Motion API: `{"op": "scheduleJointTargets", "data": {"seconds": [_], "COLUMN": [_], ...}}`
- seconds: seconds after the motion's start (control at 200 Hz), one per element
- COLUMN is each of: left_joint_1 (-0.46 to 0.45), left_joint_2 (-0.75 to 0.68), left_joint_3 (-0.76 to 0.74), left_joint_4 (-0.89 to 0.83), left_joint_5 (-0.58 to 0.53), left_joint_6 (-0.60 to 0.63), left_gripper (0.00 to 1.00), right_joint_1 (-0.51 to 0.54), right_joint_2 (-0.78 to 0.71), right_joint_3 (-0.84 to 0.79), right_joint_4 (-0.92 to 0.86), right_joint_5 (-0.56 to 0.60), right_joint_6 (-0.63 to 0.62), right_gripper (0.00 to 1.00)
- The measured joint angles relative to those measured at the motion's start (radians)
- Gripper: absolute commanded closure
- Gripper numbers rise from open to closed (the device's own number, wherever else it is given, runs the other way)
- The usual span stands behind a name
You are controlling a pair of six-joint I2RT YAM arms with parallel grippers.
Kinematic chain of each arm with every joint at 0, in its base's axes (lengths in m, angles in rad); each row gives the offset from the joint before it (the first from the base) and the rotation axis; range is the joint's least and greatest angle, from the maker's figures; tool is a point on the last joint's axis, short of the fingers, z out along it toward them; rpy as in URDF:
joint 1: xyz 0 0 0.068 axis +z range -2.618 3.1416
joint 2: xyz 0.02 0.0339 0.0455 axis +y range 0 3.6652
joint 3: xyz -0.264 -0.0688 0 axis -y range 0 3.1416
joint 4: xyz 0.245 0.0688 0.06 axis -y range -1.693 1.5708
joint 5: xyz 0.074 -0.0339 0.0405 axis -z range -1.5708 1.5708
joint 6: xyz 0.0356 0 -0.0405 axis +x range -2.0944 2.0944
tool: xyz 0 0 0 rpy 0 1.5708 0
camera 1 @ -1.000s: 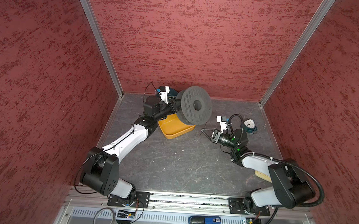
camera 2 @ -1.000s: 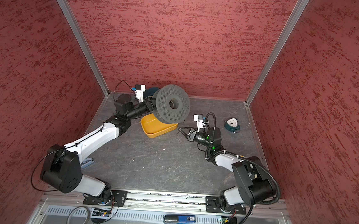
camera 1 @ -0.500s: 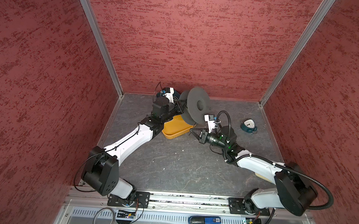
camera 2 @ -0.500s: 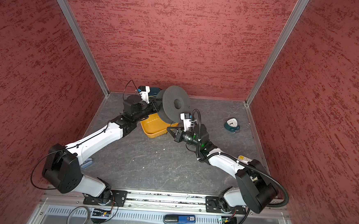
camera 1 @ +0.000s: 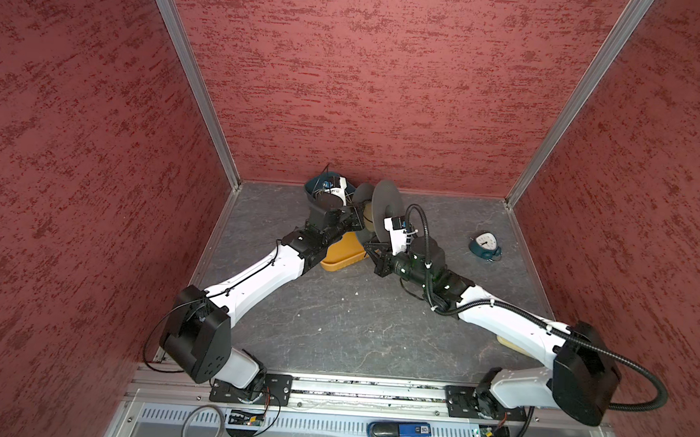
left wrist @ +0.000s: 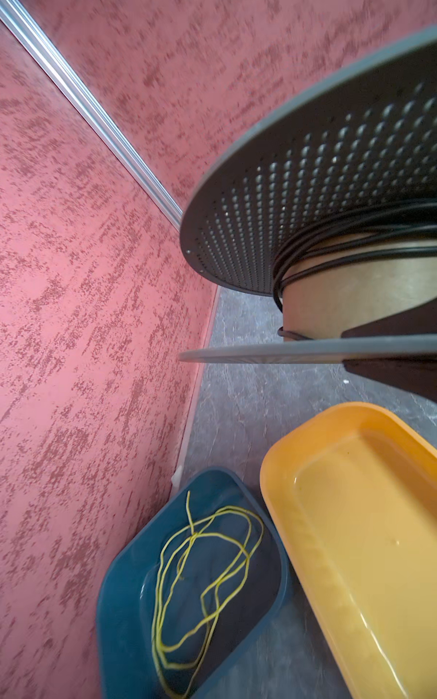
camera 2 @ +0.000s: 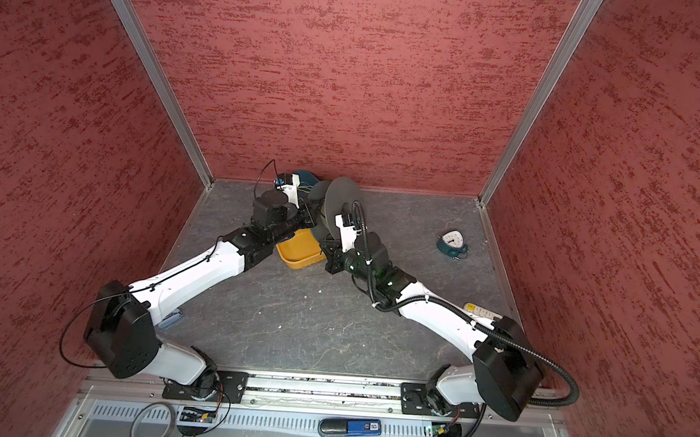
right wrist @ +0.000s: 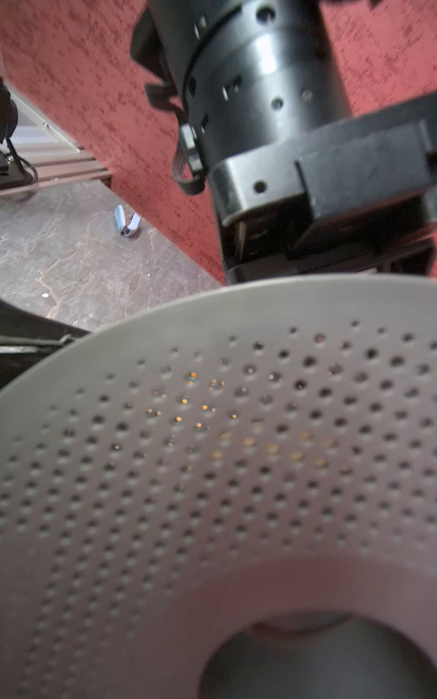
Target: Wrap the cables
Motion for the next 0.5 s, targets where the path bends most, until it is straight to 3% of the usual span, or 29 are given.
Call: {"op": "scheduleJointTargets", "data": {"seconds": [0.16, 0.426, 0.501], "left_joint_1": [-0.026, 0.041, 0.063], "left_joint_2": [0.000, 0.015, 0.015], "left_joint_3": [0.022, 0.037, 0.037], "left_joint_4": [-0.034, -0.045, -0.051], "left_joint_5": [-0.050, 0.070, 0.109], "left_joint_6": [0.056, 0.010, -0.004], "left_gripper": [1.00, 1.00, 1.00], "right_joint_1": [0.013, 0.016, 0.016], "right_joint_2": [0.011, 0.014, 0.007], "right_joint_3": [0.010, 0.004, -0.023], "right_joint_4": [-0.028, -0.029, -0.027], "right_joint_5": [0.034, 0.056, 0.069], "right_joint_6": [-0.024, -0.035, -0.035], "right_gripper": [1.00, 0.75, 0.72]}}
